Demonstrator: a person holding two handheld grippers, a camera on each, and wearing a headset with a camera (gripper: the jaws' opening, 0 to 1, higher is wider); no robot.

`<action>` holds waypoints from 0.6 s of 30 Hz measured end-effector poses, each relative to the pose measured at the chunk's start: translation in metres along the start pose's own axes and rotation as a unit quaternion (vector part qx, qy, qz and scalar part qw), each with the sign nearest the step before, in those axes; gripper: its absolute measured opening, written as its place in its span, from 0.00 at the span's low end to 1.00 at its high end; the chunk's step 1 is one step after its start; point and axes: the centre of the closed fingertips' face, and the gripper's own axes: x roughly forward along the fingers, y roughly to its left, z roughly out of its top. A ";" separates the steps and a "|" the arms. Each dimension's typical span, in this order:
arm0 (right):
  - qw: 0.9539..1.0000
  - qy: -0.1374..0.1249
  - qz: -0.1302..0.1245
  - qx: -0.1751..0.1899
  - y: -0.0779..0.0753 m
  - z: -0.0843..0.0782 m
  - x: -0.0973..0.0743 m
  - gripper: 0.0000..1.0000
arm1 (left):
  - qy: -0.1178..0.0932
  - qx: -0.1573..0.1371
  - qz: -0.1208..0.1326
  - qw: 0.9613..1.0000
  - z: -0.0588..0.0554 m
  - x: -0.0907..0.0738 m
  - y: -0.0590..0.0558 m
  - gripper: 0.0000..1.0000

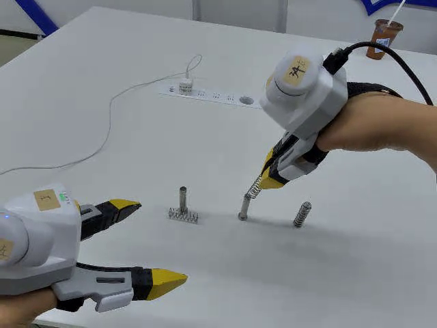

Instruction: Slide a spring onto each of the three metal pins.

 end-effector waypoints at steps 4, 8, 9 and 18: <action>1.000 0.005 0.005 -0.001 -0.002 0.000 0.006 0.12 | 0.000 -0.001 0.002 1.000 0.000 0.000 0.002 0.82; 1.000 0.009 0.009 0.001 -0.004 0.000 0.010 0.12 | 0.000 -0.002 0.003 1.000 -0.002 -0.001 0.003 0.82; 1.000 0.009 0.010 0.002 -0.005 0.000 0.010 0.12 | 0.000 -0.003 0.004 1.000 -0.002 -0.002 0.004 0.82; 0.999 0.027 0.022 0.004 -0.010 0.000 0.022 0.12 | 0.001 -0.005 0.005 1.000 -0.004 -0.003 0.005 0.82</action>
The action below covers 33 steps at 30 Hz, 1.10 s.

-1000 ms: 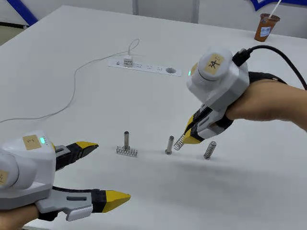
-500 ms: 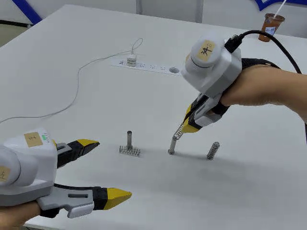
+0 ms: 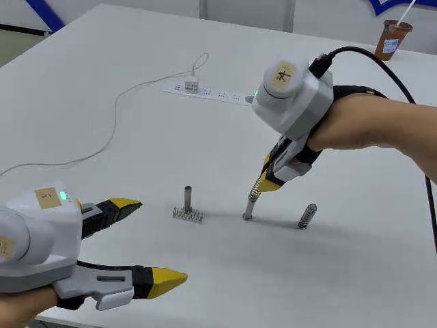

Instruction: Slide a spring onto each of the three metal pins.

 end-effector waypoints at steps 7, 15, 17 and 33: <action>1.000 0.011 0.009 0.005 0.001 0.000 0.010 0.12 | 0.000 0.001 -0.001 1.000 0.002 0.001 -0.001 0.82; 1.000 0.019 0.016 0.015 0.005 -0.004 0.022 0.12 | 0.001 0.000 -0.001 1.000 0.002 0.001 -0.002 0.82; 1.000 0.022 0.016 0.017 0.006 -0.006 0.027 0.12 | 0.001 0.000 -0.002 1.000 0.002 0.001 -0.003 0.82; 0.999 0.012 0.014 0.037 0.011 -0.012 0.038 0.12 | 0.002 0.001 -0.002 1.000 0.004 0.001 -0.004 0.82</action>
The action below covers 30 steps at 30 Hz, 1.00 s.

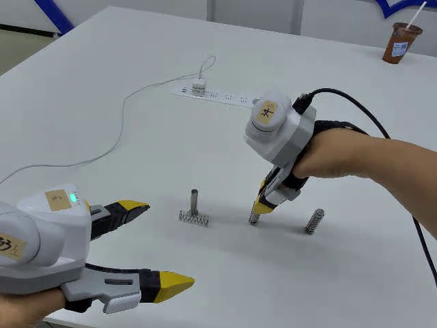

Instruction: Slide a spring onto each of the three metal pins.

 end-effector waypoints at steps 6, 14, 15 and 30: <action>1.000 -0.011 -0.008 -0.006 0.000 0.002 -0.002 0.17 | 0.000 0.001 -0.001 1.000 0.001 0.001 -0.001 0.82; 0.999 -0.038 -0.027 -0.021 0.000 0.016 -0.018 0.19 | 0.000 0.003 0.000 1.000 0.001 -0.001 0.000 0.82; 0.998 -0.043 -0.031 -0.025 0.001 0.020 -0.020 0.19 | 0.000 0.003 0.000 1.000 0.001 -0.001 0.000 0.82; 0.994 -0.095 -0.017 -0.041 0.026 0.057 0.004 0.19 | 0.000 0.003 0.001 1.000 0.001 -0.001 0.000 0.82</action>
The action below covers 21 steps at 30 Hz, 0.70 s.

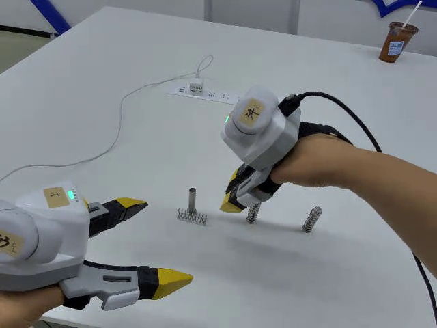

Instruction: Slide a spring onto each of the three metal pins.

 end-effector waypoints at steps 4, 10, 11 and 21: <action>1.000 -0.006 0.000 0.003 0.000 0.002 0.014 0.19 | 0.001 0.000 0.000 1.000 -0.001 -0.001 0.000 0.82; 1.000 -0.008 -0.002 0.004 0.000 0.002 0.031 0.18 | 0.003 -0.001 0.002 1.000 -0.002 -0.002 0.001 0.82; 1.000 -0.008 -0.002 0.005 0.000 0.001 0.033 0.18 | 0.003 -0.001 0.002 1.000 -0.002 -0.002 0.001 0.82; 1.000 -0.009 -0.006 0.013 -0.001 -0.005 0.052 0.17 | 0.008 -0.002 0.004 1.000 -0.004 -0.003 0.002 0.82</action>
